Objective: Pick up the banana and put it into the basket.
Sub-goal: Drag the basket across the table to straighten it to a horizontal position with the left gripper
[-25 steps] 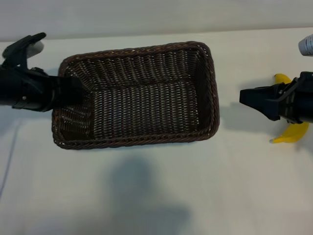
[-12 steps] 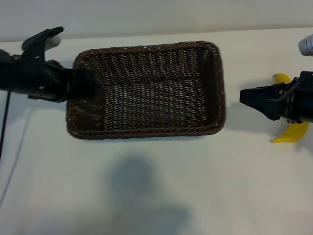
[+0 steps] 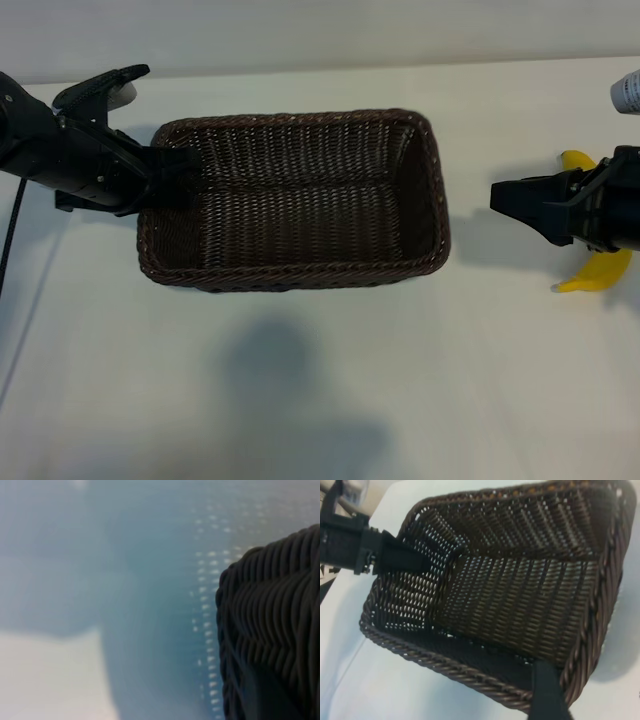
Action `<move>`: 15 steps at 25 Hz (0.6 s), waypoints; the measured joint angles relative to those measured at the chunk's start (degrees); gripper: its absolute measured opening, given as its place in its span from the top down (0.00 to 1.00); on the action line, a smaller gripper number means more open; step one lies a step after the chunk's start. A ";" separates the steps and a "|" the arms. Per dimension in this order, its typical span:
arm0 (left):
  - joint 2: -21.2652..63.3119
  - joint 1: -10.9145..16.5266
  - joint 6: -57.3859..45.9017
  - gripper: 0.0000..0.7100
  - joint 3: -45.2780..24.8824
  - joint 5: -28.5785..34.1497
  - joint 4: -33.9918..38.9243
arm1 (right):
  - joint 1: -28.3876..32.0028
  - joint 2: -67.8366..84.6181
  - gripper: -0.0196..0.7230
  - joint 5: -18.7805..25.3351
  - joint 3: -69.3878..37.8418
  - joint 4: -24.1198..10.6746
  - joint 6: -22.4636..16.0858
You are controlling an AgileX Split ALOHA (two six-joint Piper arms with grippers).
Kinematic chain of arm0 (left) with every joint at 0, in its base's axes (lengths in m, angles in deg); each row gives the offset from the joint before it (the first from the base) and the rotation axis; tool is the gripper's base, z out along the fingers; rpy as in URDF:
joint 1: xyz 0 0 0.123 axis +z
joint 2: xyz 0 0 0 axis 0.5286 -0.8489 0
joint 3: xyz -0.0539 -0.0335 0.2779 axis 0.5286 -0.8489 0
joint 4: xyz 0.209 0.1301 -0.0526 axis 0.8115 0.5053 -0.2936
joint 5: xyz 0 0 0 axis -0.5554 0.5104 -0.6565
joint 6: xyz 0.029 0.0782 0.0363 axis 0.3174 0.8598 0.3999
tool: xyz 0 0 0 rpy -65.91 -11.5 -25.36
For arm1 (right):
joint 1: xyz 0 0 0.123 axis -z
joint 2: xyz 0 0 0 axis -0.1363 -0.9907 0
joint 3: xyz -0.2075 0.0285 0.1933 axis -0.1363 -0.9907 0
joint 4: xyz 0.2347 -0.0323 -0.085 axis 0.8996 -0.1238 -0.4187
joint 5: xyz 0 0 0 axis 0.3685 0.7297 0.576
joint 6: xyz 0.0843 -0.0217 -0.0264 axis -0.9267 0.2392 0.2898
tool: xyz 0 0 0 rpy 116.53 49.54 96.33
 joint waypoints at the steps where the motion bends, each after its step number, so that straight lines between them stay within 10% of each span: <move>1: 0.00 0.00 -0.25 0.77 0.00 -0.06 0.48 | 0.00 0.00 0.37 0.00 0.00 0.00 0.00; 15: -2.57 0.00 1.47 0.77 0.07 -1.24 0.54 | 0.00 0.00 0.37 0.00 0.00 0.00 0.00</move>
